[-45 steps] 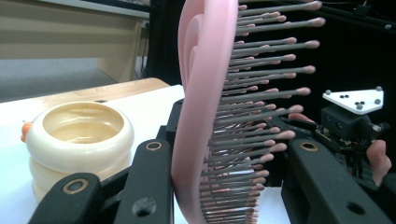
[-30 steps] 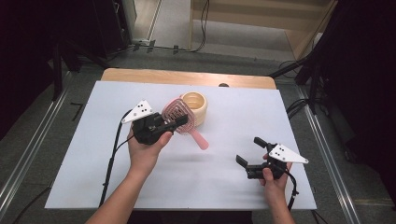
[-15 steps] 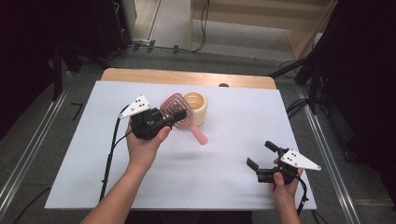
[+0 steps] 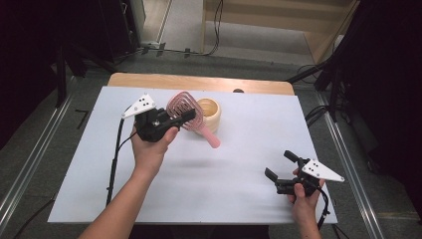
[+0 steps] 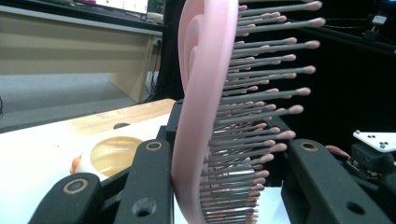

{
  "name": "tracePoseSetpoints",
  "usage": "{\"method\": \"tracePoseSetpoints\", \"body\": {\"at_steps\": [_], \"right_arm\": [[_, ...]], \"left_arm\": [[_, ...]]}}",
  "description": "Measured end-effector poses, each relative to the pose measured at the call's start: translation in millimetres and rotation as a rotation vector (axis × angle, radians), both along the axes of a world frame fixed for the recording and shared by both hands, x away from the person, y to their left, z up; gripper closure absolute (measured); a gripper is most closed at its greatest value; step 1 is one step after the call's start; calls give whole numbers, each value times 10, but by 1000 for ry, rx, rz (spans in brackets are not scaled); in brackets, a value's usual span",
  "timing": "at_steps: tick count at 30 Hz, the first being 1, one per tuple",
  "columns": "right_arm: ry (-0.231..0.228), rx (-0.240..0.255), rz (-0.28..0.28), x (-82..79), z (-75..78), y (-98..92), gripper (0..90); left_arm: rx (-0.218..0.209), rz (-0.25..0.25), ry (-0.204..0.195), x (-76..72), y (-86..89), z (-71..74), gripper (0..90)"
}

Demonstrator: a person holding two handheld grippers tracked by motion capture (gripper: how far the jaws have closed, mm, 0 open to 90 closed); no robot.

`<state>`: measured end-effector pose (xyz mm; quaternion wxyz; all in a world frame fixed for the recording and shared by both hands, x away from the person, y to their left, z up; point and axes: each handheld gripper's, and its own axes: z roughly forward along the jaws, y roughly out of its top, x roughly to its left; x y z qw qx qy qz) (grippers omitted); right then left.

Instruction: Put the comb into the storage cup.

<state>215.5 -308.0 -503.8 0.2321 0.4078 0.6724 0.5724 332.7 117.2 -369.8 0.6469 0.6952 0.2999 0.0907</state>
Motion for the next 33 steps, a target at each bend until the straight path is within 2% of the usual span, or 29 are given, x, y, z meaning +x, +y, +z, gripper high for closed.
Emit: {"method": "tracePoseSetpoints", "body": {"at_steps": [20, 25, 33], "right_arm": [[2, -7, 8, 11, -15, 33, 0], [6, -19, 12, 16, -22, 48, 0], [4, -19, 12, 14, -22, 54, 0]], "left_arm": [[-12, 47, -21, 255, 97, 151, 649], [-3, 59, -29, 327, 84, 203, 649], [-25, 72, -30, 415, 64, 237, 649]]}}
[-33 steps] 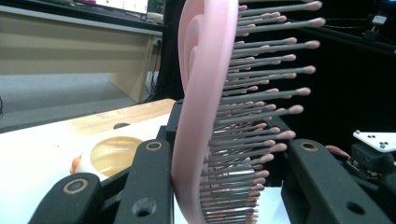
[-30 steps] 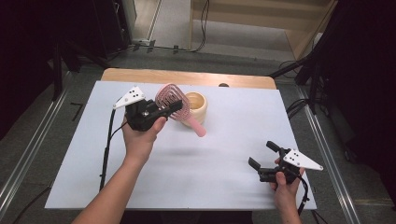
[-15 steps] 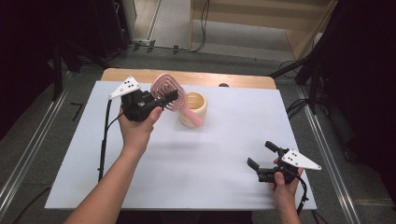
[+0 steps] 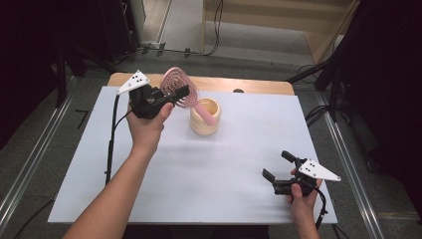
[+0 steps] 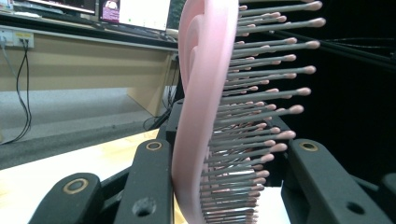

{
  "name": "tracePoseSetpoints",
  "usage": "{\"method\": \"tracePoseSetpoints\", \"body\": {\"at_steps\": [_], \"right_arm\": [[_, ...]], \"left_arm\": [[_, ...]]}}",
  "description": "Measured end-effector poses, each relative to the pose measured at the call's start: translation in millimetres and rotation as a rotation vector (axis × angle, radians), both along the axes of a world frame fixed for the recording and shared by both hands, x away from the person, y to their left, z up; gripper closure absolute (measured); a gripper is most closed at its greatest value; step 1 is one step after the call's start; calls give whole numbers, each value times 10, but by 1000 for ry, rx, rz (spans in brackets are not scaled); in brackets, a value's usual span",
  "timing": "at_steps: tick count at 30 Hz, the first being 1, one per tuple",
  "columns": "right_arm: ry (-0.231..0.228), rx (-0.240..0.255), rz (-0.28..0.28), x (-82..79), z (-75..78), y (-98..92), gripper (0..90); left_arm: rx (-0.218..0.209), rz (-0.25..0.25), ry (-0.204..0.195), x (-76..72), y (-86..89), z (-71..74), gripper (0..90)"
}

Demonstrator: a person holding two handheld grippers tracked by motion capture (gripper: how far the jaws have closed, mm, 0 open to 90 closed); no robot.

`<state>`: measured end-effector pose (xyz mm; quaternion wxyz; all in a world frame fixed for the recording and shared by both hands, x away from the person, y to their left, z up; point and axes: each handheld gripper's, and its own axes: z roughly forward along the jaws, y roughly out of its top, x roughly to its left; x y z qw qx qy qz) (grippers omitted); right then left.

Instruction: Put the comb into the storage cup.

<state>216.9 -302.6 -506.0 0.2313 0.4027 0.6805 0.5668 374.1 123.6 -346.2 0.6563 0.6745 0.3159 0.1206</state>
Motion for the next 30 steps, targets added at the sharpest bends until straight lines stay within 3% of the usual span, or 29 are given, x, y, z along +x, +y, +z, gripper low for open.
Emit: {"method": "tracePoseSetpoints", "body": {"at_steps": [9, 20, 30], "right_arm": [[-1, 4, 2, 1, -3, -11, 0], [0, 3, 5, 3, -3, -5, 0], [1, 5, 0, -2, -2, -16, 0]], "left_arm": [[4, 29, -4, 107, -18, 62, 650], [-23, 54, -11, 196, -25, 118, 650], [-23, 80, -7, 289, -37, 80, 649]]}}
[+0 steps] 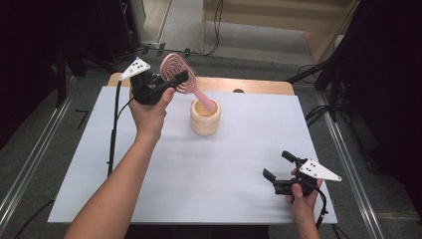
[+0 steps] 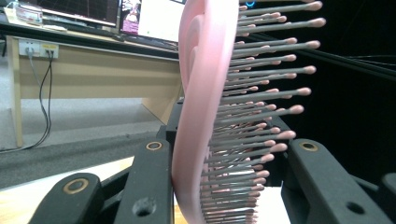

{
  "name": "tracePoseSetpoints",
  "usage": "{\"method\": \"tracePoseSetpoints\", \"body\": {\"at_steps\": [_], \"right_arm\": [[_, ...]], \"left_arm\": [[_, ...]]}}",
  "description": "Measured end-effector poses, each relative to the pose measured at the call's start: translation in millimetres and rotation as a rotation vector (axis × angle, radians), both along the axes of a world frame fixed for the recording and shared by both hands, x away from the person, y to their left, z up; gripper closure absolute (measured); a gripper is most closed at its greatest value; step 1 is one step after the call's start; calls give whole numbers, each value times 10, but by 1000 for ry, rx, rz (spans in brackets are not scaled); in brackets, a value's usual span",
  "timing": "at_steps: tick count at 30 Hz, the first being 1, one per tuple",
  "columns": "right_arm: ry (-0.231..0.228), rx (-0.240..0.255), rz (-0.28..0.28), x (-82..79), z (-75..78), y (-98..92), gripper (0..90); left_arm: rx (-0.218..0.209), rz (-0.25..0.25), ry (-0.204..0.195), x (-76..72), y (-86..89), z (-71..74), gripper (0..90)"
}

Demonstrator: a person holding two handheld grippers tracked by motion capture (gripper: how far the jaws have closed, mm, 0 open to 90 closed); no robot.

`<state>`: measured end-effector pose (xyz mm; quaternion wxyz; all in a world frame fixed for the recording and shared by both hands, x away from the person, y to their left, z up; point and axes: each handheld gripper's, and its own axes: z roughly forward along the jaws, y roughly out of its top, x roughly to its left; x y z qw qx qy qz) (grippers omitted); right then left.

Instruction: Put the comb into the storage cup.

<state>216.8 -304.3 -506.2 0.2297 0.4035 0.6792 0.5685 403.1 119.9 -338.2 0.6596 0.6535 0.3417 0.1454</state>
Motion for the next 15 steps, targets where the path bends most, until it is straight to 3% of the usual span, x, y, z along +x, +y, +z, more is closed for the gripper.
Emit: {"method": "tracePoseSetpoints", "body": {"at_steps": [15], "right_arm": [[1, 5, 5, 6, -9, -8, 0]], "left_arm": [[38, 33, 23, 84, -79, -164, 649]]}}
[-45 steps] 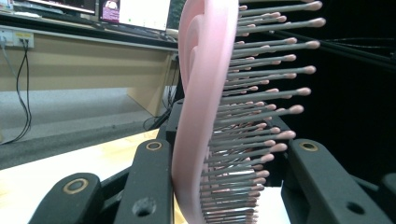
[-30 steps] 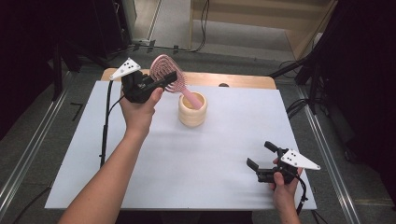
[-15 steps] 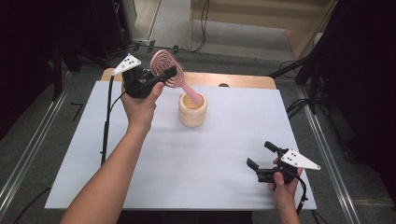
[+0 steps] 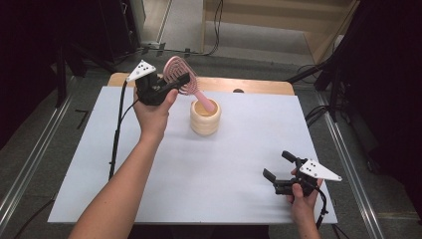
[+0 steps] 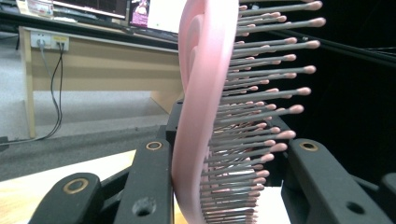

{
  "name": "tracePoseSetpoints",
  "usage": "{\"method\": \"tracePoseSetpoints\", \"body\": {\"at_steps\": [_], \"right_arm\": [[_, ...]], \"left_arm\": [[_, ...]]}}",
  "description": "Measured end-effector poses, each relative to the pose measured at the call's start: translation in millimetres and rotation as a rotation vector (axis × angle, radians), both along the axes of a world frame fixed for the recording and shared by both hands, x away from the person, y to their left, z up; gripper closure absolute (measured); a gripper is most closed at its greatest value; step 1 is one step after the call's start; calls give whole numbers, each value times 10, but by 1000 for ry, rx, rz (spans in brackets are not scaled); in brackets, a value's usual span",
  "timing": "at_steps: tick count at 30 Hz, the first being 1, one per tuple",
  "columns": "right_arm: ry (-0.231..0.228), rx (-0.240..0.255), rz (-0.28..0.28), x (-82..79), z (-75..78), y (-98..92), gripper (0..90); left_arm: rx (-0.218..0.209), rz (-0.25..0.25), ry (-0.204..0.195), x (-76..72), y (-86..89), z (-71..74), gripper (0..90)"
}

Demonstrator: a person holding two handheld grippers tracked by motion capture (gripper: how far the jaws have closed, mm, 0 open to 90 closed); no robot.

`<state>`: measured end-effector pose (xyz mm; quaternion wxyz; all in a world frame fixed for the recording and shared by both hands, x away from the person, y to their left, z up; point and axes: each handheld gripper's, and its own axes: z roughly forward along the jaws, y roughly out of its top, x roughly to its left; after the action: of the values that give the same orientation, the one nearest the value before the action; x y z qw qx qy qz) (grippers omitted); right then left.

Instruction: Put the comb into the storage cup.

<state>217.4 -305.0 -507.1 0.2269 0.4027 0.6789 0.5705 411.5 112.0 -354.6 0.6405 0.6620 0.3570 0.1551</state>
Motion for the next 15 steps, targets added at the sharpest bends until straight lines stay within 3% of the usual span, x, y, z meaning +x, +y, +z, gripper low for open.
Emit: {"method": "tracePoseSetpoints", "body": {"at_steps": [15], "right_arm": [[2, 2, 1, 5, -3, 1, 0]], "left_arm": [[34, 7, 32, 52, -77, -177, 648]]}}
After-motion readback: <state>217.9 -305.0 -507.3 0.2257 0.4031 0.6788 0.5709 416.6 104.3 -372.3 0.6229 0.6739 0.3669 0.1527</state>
